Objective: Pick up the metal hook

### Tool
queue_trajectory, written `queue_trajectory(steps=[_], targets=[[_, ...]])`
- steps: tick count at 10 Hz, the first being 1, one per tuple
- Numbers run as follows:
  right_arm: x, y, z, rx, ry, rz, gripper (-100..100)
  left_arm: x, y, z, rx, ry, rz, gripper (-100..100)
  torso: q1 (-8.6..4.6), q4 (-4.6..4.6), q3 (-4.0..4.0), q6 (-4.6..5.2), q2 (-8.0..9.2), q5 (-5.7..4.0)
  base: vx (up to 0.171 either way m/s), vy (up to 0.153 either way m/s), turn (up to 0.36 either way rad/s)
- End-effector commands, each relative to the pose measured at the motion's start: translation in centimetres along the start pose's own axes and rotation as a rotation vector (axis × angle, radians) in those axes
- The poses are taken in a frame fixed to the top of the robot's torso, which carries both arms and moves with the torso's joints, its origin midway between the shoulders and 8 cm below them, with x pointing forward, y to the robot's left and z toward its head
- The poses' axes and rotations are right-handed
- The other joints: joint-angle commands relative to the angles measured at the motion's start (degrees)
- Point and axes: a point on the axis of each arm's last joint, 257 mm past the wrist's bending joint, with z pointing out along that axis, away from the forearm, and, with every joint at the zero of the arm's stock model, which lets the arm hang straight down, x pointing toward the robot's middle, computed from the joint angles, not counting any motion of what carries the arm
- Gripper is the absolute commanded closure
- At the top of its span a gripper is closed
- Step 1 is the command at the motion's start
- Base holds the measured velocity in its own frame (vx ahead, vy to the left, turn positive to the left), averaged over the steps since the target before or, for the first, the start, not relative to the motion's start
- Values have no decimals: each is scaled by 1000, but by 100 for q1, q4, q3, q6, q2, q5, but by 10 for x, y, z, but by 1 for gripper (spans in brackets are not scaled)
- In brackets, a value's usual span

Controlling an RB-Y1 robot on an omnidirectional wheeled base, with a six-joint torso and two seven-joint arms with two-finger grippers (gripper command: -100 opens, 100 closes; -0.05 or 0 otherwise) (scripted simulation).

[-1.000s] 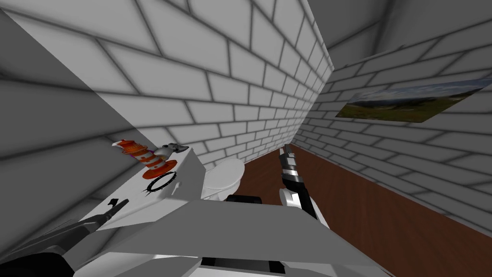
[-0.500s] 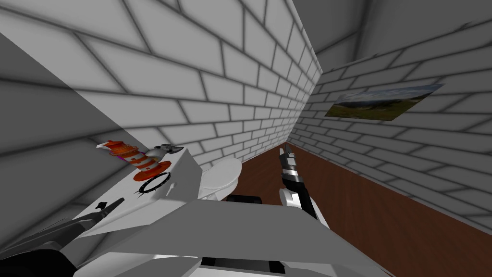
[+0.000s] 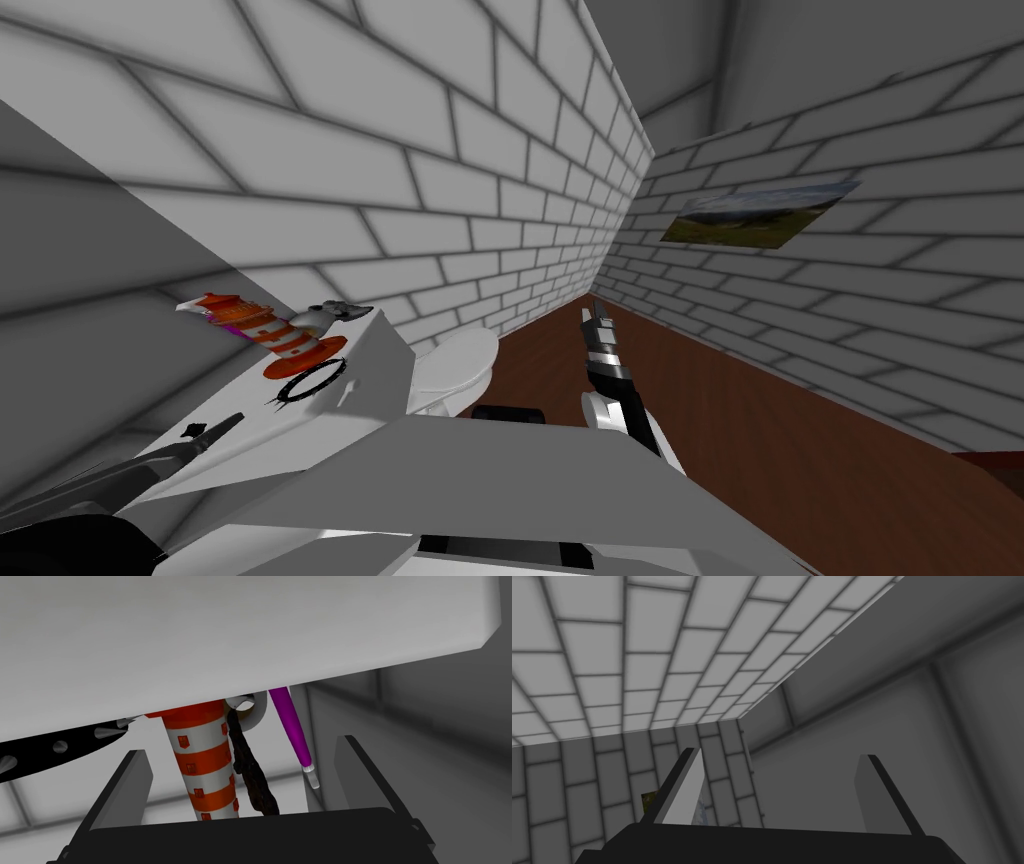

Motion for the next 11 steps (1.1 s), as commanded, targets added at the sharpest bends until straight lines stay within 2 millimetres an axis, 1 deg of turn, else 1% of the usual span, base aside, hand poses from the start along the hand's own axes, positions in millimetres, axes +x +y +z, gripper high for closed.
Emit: queue_trajectory(steps=[1,2,3,4,5,6,7,8,9,10,11], targets=[[0,0,0,0,0,0,0,3,11,3,-16,5,-7,-100,0,0,0,0,0,0,-57,-59,-106],[0,0,0,0,0,0,0,9,19,1,-34,18,-9,-100,-1,1,2,-6,2,-1,-23,-23,11],[0,0,0,0,0,0,0,-3,22,14,-27,-1,-13,-100,9,0,-2,-9,-5,2,-54,-54,-146],[0,0,0,0,0,0,0,6,34,10,-53,17,-16,-100,2,0,0,-1,-1,1,-53,-56,-111],[0,0,0,0,0,0,0,8,36,9,-57,20,-17,-100,2,1,1,-5,0,1,-18,-28,12],[0,0,0,0,0,0,0,-6,36,23,-47,-2,-23,-100,9,-1,-3,-7,-8,2,-41,-64,-140],[0,0,0,0,0,0,0,3,48,19,-71,15,-27,-100,1,-1,-4,1,-7,0,-40,-61,-109],[0,0,0,0,0,0,0,6,53,17,-82,22,-28,-100,1,-1,-3,-6,-6,0,-21,-28,4],[0,0,0,0,0,0,0,-10,50,32,-66,-4,-35,-100,9,-1,-4,-8,-8,2,-45,-74,-144],[0,0,0,0,0,0,0,1,64,26,-96,17,-41,-100,-2,-1,-3,0,-6,0,-47,-71,-111],[0,0,0,0,0,0,0,5,69,24,-107,25,-43,-100,-3,0,-1,-6,-3,-1,-29,-24,10]])
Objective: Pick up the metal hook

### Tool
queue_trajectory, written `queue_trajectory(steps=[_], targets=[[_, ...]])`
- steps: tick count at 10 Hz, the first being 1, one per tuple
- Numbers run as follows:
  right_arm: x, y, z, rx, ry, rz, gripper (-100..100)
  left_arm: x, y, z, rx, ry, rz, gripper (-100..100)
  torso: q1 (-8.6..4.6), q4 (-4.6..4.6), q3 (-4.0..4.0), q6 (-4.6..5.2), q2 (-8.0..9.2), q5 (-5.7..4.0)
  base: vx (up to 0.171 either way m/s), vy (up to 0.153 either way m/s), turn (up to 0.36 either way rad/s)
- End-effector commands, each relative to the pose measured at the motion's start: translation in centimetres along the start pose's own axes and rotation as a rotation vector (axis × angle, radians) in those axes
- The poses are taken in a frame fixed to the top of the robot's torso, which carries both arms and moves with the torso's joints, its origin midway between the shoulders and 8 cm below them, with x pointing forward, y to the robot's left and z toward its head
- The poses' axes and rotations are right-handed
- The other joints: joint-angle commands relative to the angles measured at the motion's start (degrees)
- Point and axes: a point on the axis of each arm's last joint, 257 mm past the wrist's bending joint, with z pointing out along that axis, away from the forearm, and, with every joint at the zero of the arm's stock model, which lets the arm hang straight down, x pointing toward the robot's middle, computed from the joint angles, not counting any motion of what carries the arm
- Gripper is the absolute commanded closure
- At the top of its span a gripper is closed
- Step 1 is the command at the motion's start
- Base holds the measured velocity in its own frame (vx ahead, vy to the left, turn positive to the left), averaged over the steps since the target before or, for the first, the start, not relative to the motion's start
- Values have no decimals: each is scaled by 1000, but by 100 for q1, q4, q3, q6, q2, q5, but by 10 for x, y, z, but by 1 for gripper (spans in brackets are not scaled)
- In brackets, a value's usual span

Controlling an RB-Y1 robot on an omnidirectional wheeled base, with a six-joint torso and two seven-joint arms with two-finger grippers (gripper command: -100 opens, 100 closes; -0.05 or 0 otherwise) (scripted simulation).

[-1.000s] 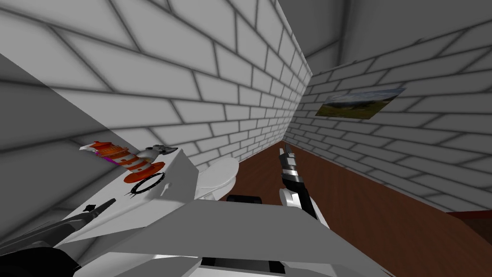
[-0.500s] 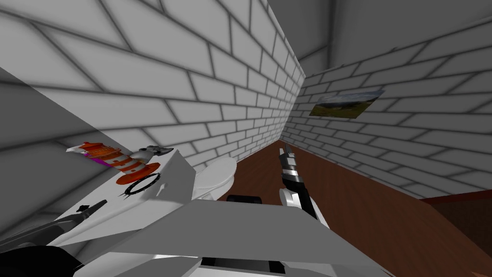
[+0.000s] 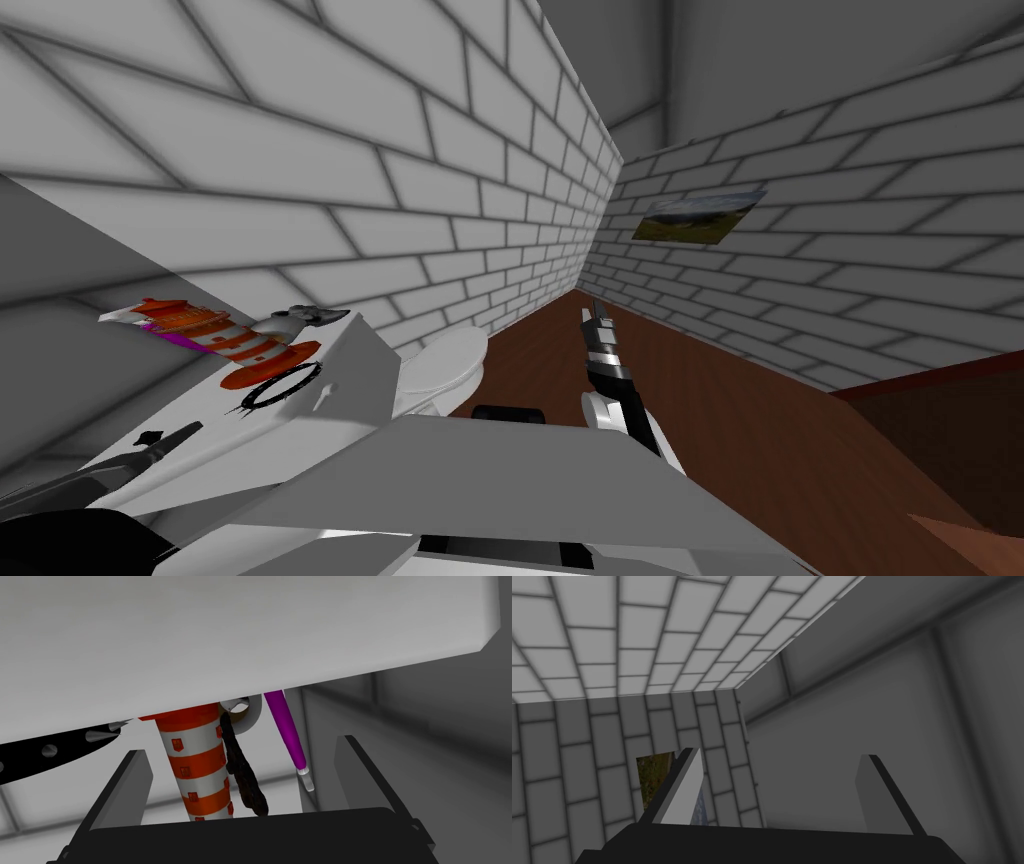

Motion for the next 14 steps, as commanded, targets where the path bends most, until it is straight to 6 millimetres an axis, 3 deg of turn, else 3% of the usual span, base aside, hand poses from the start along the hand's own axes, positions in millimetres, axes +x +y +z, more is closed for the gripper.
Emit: queue_trajectory(steps=[1,2,3,5,6,7,11,12,13,14], targets=[[0,0,0,0,0,0,0,-13,2,13,0,-15,-13,-100,0,0,0,0,0,0,-54,-53,-157],[0,0,0,0,0,0,0,-2,16,8,-29,5,-18,-100,-5,0,1,9,3,-1,-47,-52,-105],[0,0,0,0,0,0,0,-18,14,21,-20,-16,-32,-100,-5,1,2,1,3,-1,-63,-93,-126],[0,0,0,0,0,0,0,-3,33,14,-61,11,-41,-100,-18,2,4,4,6,-4,-41,-60,-51],[0,0,0,0,0,0,0,-7,28,17,-50,4,-39,-100,-2,0,-1,1,-2,0,-4,-8,6],[0,0,0,0,0,0,0,-6,29,17,-52,6,-40,100,7,-1,-5,3,-9,2,0,0,0],[0,0,0,0,0,0,0,-7,28,17,-51,4,-40,100,13,-5,-9,-1,-13,3,0,0,0],[0,0,0,0,0,0,0,-7,28,17,-50,5,-40,0,13,-4,-9,-2,-13,3,0,0,0],[0,0,0,0,0,0,0,8,30,3,-60,25,-24,100,13,-4,-8,-2,-13,3,61,91,153],[0,0,0,0,0,0,0,0,19,7,-35,8,-19,100,40,-8,-13,-21,-22,8,56,94,140]])
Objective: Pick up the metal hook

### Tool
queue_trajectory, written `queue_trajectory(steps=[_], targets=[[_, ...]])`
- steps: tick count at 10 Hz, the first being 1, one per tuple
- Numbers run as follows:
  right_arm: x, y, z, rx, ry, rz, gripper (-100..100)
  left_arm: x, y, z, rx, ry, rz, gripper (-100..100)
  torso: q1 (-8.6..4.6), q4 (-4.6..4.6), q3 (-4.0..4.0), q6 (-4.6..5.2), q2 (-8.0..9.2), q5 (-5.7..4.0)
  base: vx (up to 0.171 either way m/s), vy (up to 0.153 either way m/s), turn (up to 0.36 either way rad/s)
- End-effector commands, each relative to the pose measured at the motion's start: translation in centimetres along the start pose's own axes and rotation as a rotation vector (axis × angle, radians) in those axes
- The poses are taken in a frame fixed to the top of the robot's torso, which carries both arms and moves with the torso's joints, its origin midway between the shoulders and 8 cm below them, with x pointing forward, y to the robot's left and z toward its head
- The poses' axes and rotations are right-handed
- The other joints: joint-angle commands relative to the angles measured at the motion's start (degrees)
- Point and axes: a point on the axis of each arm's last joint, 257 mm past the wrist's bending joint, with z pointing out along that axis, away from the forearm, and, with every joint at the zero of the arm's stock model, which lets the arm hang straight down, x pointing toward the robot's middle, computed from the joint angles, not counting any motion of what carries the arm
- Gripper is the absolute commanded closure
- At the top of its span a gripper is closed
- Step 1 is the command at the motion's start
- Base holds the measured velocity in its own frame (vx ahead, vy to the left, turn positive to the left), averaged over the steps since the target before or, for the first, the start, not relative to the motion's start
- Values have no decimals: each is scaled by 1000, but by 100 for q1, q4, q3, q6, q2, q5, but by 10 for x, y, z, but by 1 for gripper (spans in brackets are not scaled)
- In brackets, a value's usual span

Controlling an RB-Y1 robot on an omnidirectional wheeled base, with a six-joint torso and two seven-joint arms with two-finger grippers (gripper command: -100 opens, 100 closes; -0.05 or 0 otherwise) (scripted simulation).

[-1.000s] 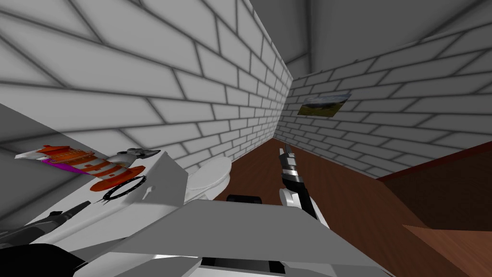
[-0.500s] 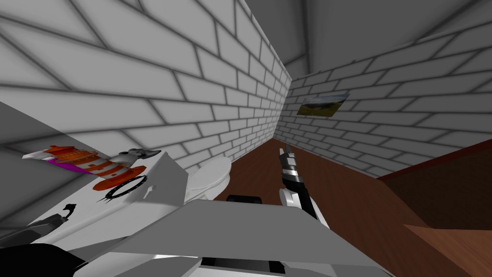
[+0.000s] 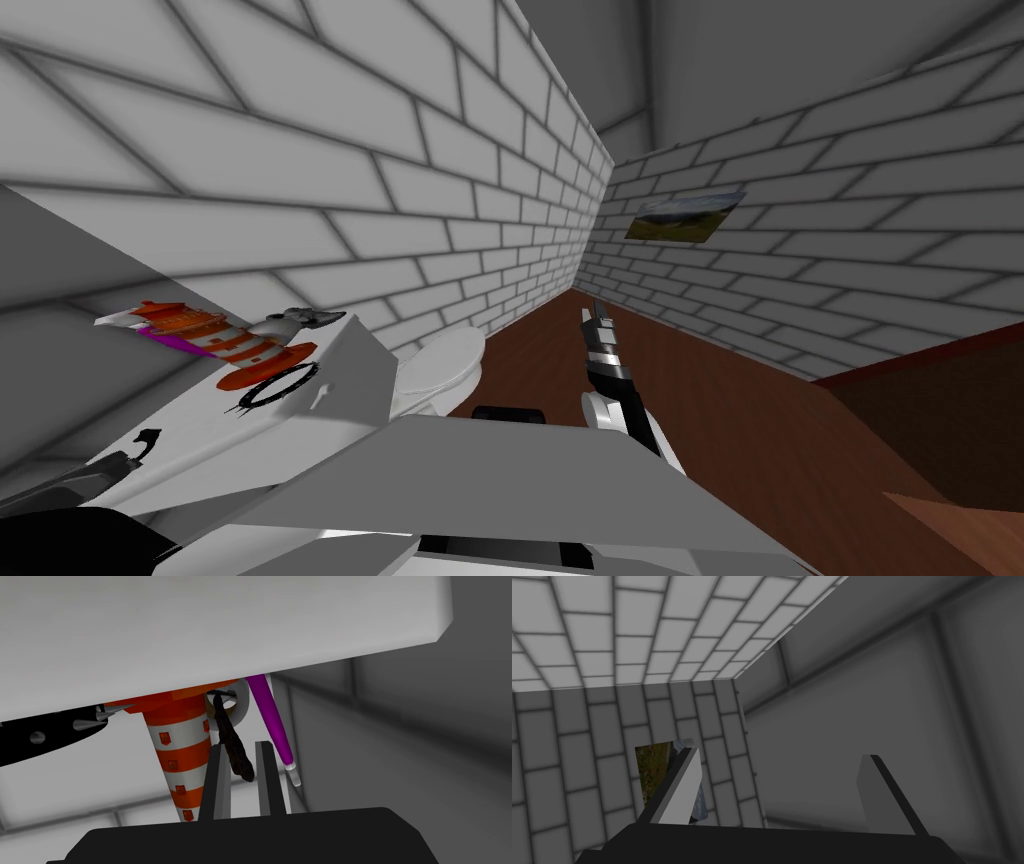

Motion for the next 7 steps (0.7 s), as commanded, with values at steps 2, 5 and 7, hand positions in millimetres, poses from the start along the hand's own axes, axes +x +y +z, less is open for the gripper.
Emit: queue_trajectory(steps=[2,5,7], targets=[[0,0,0,0,0,0,0,10,-5,-13,5,12,19,100,3,-3,0,-17,1,8,61,72,120],[0,0,0,0,0,0,0,14,-17,-22,26,12,34,100,-6,0,4,1,10,11,22,31,34],[0,0,0,0,0,0,0,3,-34,-18,61,-11,39,100,12,-2,3,-12,8,17,36,49,74]])
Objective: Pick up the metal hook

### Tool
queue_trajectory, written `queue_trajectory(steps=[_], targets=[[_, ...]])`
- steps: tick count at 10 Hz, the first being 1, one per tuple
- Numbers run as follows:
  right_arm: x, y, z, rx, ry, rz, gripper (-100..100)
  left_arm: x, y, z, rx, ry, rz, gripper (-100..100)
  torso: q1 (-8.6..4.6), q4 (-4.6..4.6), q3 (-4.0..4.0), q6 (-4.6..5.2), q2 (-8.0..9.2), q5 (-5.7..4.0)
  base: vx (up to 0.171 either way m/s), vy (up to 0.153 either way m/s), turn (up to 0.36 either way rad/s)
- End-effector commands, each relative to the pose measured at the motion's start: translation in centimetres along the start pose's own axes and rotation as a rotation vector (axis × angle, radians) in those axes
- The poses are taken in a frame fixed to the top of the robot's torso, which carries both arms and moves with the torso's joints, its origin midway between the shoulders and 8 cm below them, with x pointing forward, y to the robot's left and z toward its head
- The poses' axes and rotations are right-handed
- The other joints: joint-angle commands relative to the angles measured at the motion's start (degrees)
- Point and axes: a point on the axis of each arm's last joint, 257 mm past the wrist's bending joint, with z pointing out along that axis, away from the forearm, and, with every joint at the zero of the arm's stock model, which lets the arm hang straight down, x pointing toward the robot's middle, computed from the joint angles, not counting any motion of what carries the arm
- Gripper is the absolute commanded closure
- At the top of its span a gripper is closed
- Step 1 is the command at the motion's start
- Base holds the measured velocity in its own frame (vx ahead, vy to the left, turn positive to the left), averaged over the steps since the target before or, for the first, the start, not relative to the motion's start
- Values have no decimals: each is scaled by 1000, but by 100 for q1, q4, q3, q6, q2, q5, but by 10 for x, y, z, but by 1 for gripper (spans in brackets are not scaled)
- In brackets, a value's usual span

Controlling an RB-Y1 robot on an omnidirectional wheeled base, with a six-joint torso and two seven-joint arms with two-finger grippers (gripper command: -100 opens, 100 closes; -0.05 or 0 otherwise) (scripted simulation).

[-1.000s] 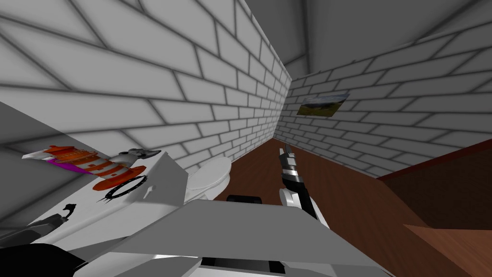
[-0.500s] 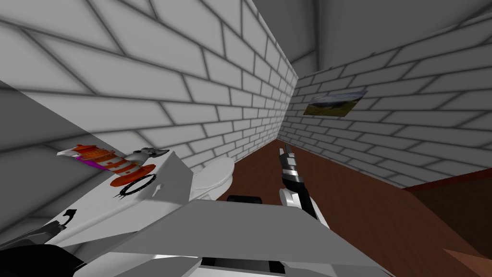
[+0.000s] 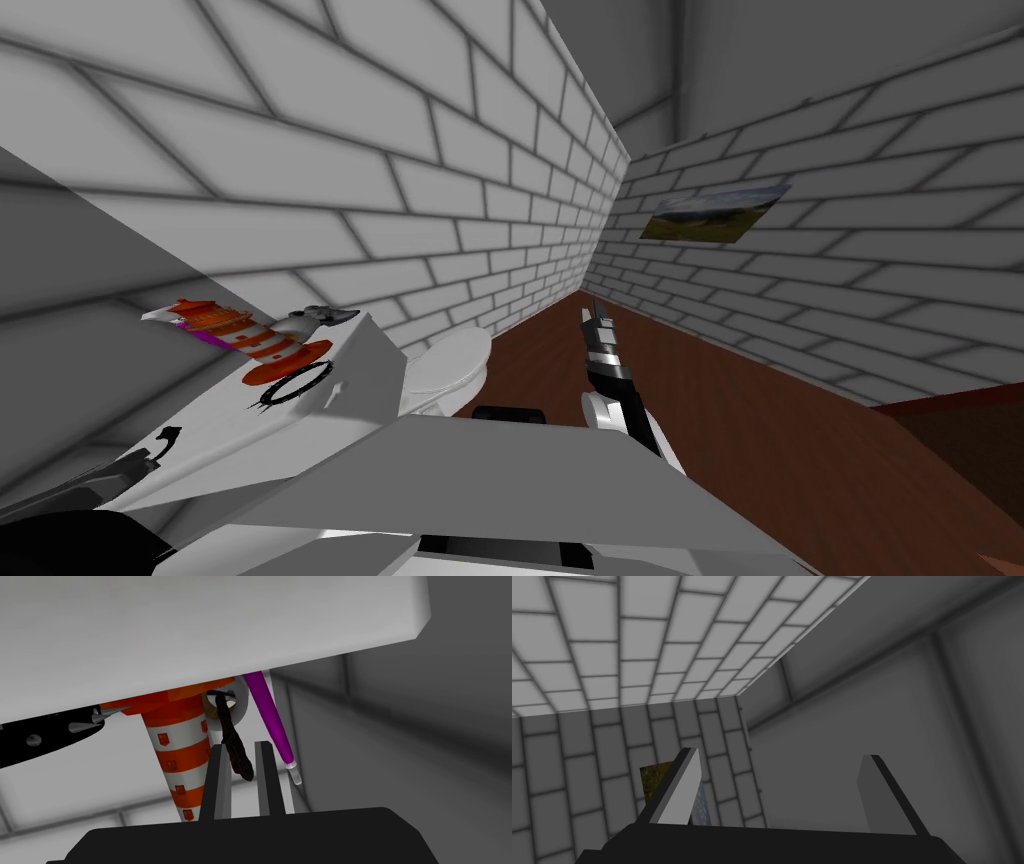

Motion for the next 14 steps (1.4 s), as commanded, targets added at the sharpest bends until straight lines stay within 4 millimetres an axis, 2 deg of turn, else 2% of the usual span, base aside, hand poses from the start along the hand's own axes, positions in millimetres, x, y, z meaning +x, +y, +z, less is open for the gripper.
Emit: queue_trajectory(steps=[1,3,4,6,7,8,9,10,12,13,14], targets=[[0,0,0,0,0,0,0,14,-1,-13,-10,22,8,100,0,0,0,0,0,0,43,53,127],[0,0,0,0,0,0,0,-1,-23,-7,35,-9,13,100,12,-3,1,-21,4,14,38,39,58],[0,0,0,0,0,0,0,16,-16,-22,13,20,18,100,10,-1,3,-13,8,12,48,75,110],[0,0,0,0,0,0,0,0,-39,-17,58,-12,22,100,24,-3,2,-22,7,16,39,48,71],[0,0,0,0,0,0,0,0,-39,-17,58,-12,22,100,13,-1,3,-11,8,13,1,4,-35],[0,0,0,0,0,0,0,13,-38,-31,47,10,26,100,2,0,7,-14,14,11,43,48,166],[0,0,0,0,0,0,0,3,-53,-28,77,-11,28,100,10,-2,7,-38,15,13,53,56,135],[0,0,0,0,0,0,0,17,-49,-43,59,14,29,100,16,-1,4,-20,10,15,79,88,117],[0,0,0,0,0,0,0,2,-71,-39,102,-16,31,100,27,-3,-1,-20,2,16,44,49,50],[0,0,0,0,0,0,0,18,-63,-55,76,14,31,100,12,-1,3,-12,7,13,50,52,138],[0,0,0,0,0,0,0,11,-75,-53,99,-2,32,100,16,-3,4,-33,9,14,55,52,110]])
